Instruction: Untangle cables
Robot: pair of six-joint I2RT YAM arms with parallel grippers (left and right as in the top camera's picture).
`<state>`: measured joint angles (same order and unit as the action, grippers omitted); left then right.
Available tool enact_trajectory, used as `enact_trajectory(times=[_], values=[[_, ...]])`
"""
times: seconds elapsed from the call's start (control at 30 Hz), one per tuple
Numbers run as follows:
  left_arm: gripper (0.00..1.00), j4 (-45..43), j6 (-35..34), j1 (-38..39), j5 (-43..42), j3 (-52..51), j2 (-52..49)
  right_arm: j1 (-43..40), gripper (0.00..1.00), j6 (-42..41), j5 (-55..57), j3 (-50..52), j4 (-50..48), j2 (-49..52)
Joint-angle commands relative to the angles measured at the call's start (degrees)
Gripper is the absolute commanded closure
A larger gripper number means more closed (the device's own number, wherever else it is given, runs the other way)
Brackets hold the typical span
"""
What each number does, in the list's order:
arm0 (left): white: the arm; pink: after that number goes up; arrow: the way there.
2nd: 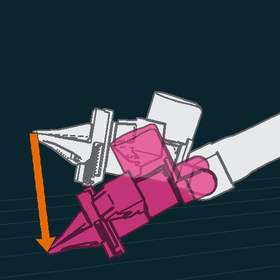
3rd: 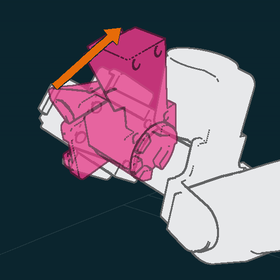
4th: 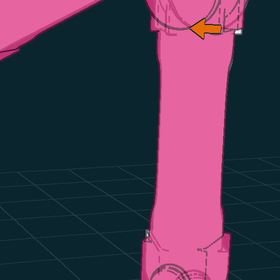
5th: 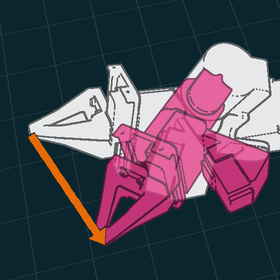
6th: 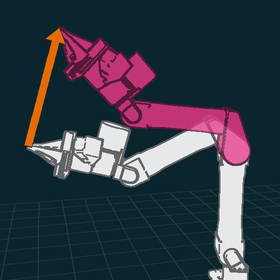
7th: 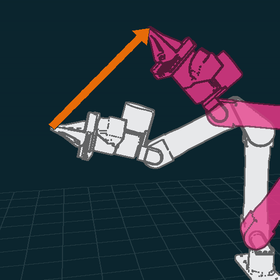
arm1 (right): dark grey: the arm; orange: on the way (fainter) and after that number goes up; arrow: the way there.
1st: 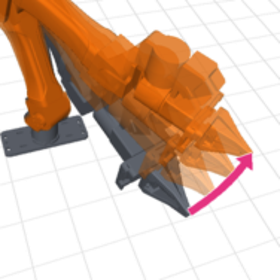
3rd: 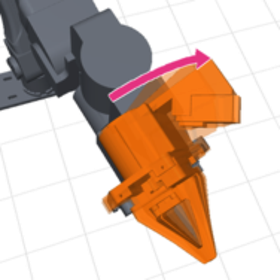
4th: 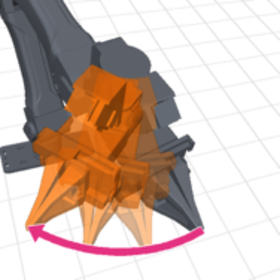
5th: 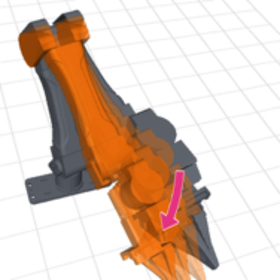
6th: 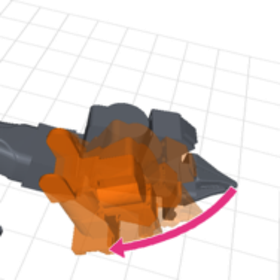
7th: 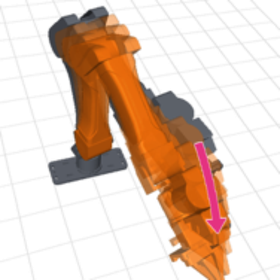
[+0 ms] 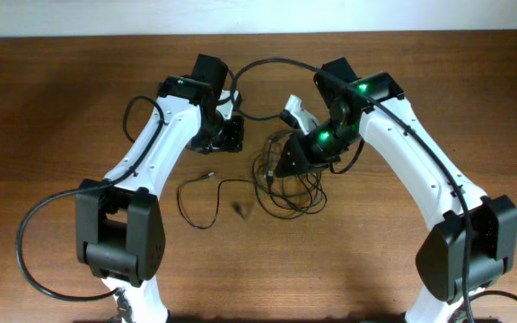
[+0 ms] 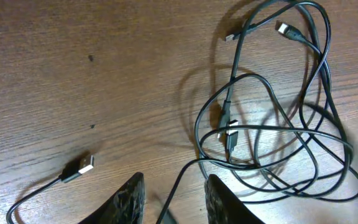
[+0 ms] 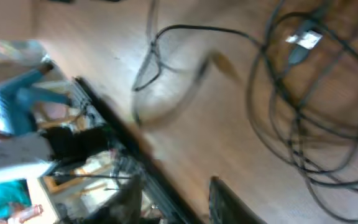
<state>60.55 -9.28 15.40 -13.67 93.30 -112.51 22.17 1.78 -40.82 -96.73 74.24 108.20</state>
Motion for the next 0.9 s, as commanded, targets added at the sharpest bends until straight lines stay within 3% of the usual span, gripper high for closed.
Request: enact_trajectory(times=[0.0,0.1,0.17,0.37,0.47,0.57,0.87], values=[[0.66,-0.04,-0.5,-0.07,-0.46,-0.52,-0.02,0.31,0.46,-5.44,13.97,0.09,-0.07,0.28],[0.65,-0.02,-0.5,-0.09,-0.44,-0.52,-0.02,0.31,0.42,-13.16,22.82,0.55,1.03,0.28],[0.65,-0.02,-0.48,-0.07,-0.02,-0.52,-0.02,0.31,0.43,-13.86,23.39,2.49,1.33,0.28],[0.63,-1.36,-0.52,0.0,-0.07,-0.52,-0.02,0.31,0.57,-23.63,23.3,17.16,-8.0,0.28],[0.64,-1.53,-0.55,0.72,-0.07,-0.57,-0.02,0.31,0.59,-24.83,23.32,20.44,-13.14,0.28],[0.65,-1.62,-0.79,1.07,-0.07,-0.59,-0.04,0.33,0.67,-26.32,23.32,21.64,-16.22,0.28],[0.66,-2.51,-1.79,1.11,-2.6,-0.59,-5.18,0.31,0.69,-29.31,23.3,25.99,-22.36,0.28]])
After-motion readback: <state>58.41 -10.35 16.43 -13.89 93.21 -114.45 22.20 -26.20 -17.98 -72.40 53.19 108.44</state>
